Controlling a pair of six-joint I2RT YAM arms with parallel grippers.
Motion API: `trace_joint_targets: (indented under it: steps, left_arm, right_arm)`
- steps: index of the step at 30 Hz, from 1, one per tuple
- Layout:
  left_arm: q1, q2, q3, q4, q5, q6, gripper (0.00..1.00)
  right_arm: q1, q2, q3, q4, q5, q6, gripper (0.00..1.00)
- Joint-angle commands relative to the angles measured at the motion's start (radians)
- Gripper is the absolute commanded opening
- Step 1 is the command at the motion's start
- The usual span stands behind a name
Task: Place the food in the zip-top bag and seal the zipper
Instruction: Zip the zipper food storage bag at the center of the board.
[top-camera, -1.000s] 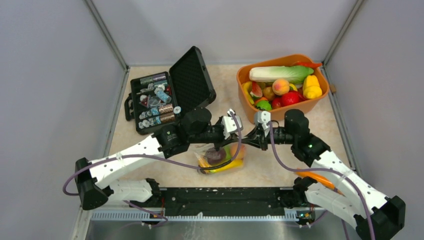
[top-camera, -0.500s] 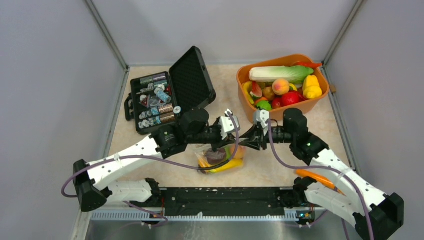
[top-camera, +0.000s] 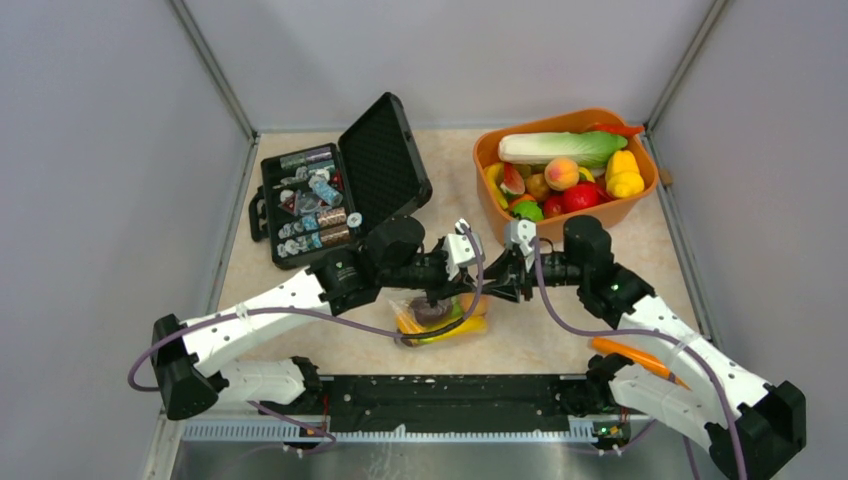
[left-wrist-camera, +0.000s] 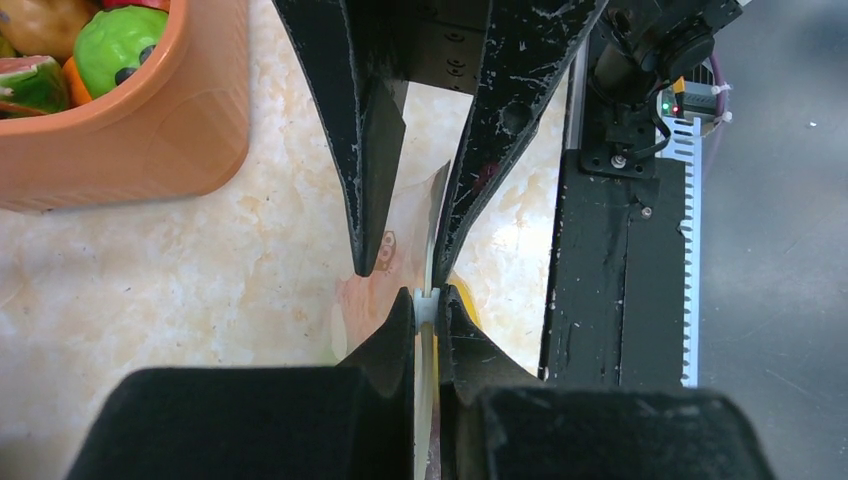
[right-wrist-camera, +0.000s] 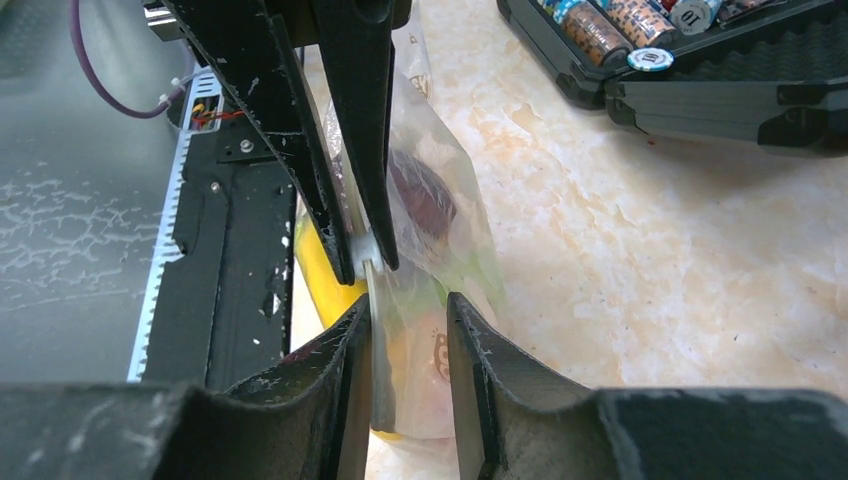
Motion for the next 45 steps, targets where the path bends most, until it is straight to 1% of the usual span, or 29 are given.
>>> trace_joint_targets:
  steps: [1, 2, 3, 4, 7, 9, 13, 18, 30, 35, 36, 38, 39, 42, 44, 45]
  left_arm:
    - [0.004, -0.012, 0.019, 0.039, 0.015, -0.018, 0.0]
    - [0.005, -0.013, 0.019, 0.039, 0.015, -0.017, 0.0]
    - [0.005, -0.013, 0.019, 0.039, 0.015, -0.018, 0.0]
    - [0.004, -0.012, 0.019, 0.039, 0.014, -0.018, 0.0]
    - [0.004, -0.018, 0.016, 0.036, 0.012, -0.018, 0.0]
    - [0.005, -0.029, 0.008, 0.036, 0.0, -0.017, 0.0]
    - [0.005, -0.066, -0.021, 0.035, -0.057, -0.003, 0.0]
    - [0.008, -0.116, -0.065, 0.012, -0.136, 0.019, 0.0]
    - [0.028, -0.253, -0.153, -0.049, -0.233, 0.004, 0.0]
    - [0.029, -0.263, -0.145, -0.048, -0.214, -0.008, 0.0]
    - [0.03, -0.259, -0.141, -0.044, -0.204, -0.013, 0.0]
    - [0.029, -0.25, -0.131, -0.028, -0.177, -0.02, 0.0]
    - [0.029, -0.244, -0.127, -0.02, -0.16, -0.024, 0.0]
    - [0.029, -0.224, -0.108, -0.003, -0.12, -0.027, 0.0]
    - [0.029, -0.205, -0.089, -0.004, -0.104, -0.028, 0.0]
    - [0.029, -0.198, -0.079, -0.003, -0.1, -0.029, 0.0]
  right_arm:
    - [0.017, -0.01, 0.052, 0.02, -0.004, -0.019, 0.29]
    - [0.017, -0.011, 0.052, 0.021, -0.003, -0.019, 0.17]
    - [0.017, -0.012, 0.052, 0.026, -0.004, -0.018, 0.07]
    - [0.017, -0.011, 0.052, 0.03, -0.008, -0.009, 0.0]
    - [0.017, -0.012, 0.052, 0.049, -0.016, 0.026, 0.0]
    - [0.017, -0.017, 0.052, 0.038, -0.002, 0.016, 0.0]
    - [0.017, -0.055, 0.029, 0.061, 0.079, 0.013, 0.0]
    - [0.017, -0.081, 0.022, 0.075, 0.123, 0.017, 0.0]
    - [0.017, -0.062, 0.02, 0.081, 0.135, 0.016, 0.0]
    - [0.017, -0.058, 0.029, 0.07, 0.135, 0.018, 0.0]
    - [0.017, -0.057, 0.035, 0.061, 0.131, 0.011, 0.05]
    - [0.017, -0.055, 0.045, 0.043, 0.123, -0.005, 0.23]
    - [0.017, -0.052, 0.051, 0.035, 0.119, -0.009, 0.29]
    - [0.017, -0.033, 0.086, -0.015, 0.077, -0.04, 0.41]
    - [0.017, -0.011, 0.121, -0.067, 0.062, -0.065, 0.6]
    - [0.019, 0.005, 0.148, -0.109, 0.067, -0.093, 0.66]
